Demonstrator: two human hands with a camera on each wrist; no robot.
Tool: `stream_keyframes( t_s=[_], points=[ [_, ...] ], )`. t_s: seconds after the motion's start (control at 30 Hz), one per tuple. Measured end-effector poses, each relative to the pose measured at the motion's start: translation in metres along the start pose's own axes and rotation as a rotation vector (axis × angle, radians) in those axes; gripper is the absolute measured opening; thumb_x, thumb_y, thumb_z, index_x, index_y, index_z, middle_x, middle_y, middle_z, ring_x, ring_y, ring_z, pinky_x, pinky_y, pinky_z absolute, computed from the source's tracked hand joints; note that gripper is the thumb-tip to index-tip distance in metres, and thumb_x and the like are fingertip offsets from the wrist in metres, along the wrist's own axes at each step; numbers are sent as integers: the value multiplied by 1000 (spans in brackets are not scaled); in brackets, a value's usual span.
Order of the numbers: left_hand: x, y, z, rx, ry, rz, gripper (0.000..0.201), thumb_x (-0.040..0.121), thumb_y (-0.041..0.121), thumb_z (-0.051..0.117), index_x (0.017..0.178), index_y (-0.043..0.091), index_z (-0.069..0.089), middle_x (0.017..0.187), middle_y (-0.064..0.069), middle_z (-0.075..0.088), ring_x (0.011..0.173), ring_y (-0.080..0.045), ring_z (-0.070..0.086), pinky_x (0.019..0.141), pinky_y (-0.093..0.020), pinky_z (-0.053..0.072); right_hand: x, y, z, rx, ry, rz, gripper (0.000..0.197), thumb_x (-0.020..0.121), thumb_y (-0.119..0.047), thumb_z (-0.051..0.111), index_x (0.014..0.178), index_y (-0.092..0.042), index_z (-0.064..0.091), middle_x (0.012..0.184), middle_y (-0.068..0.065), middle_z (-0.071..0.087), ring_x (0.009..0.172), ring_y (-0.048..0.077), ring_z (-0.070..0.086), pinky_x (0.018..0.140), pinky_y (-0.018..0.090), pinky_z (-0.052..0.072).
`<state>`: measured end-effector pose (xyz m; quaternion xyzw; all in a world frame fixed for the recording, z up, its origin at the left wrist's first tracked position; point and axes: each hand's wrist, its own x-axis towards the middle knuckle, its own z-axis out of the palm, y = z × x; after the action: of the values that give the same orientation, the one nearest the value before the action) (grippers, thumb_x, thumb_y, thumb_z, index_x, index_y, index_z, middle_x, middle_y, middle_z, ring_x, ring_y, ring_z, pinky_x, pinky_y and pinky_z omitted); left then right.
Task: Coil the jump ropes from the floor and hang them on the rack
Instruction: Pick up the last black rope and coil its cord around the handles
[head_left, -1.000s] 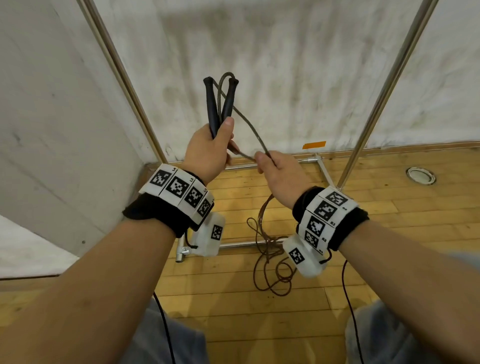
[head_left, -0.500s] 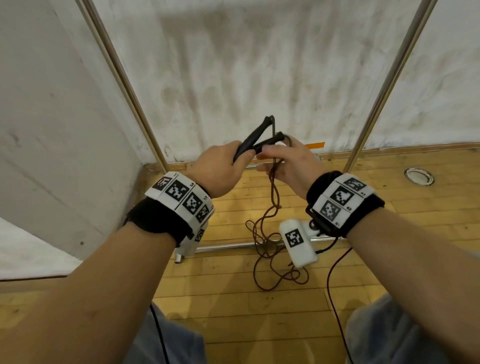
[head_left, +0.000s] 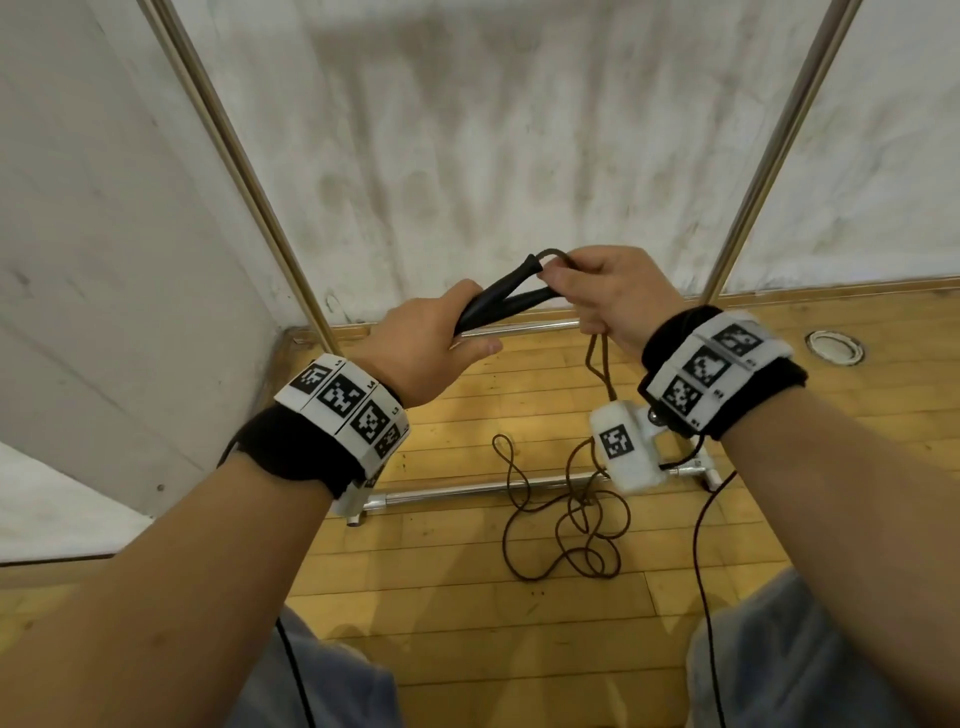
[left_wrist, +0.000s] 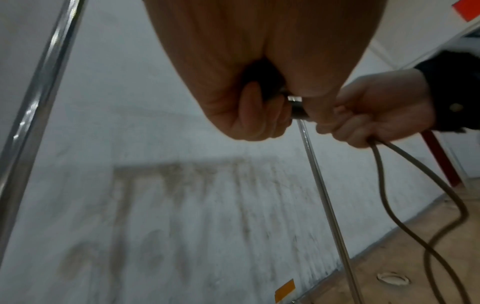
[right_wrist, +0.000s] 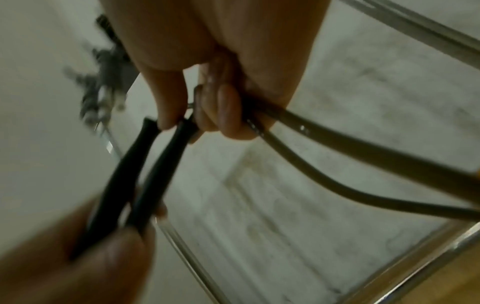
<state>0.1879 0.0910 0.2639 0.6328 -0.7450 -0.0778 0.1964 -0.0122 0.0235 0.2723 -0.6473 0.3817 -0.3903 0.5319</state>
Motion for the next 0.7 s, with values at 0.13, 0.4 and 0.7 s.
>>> stream_keyframes(
  t_s=[0.13,0.4,0.7],
  points=[
    [1,6,4,-9,47,-1,11,97,33,48,98,23,45,65,10,47,57,-5,46,48,-22,28,-1,-5,-7,272,-8,34,17,94,-9,51,96,-3,66,54,-6,35,46,7,27,45,19,27],
    [-7,21,15,30,235,55,42,94,34,54,132,18,42,78,8,49,63,-14,46,57,-26,32,-3,-13,4,593,16,125,25,97,-14,43,85,-8,64,54,-6,38,42,4,25,43,16,27],
    [0,30,15,-44,281,-131,14,99,28,44,100,15,49,67,11,43,55,-4,40,47,-20,25,-5,-8,9,366,146,58,24,98,-18,43,94,-8,64,63,1,56,51,11,48,54,22,44]
  ],
)
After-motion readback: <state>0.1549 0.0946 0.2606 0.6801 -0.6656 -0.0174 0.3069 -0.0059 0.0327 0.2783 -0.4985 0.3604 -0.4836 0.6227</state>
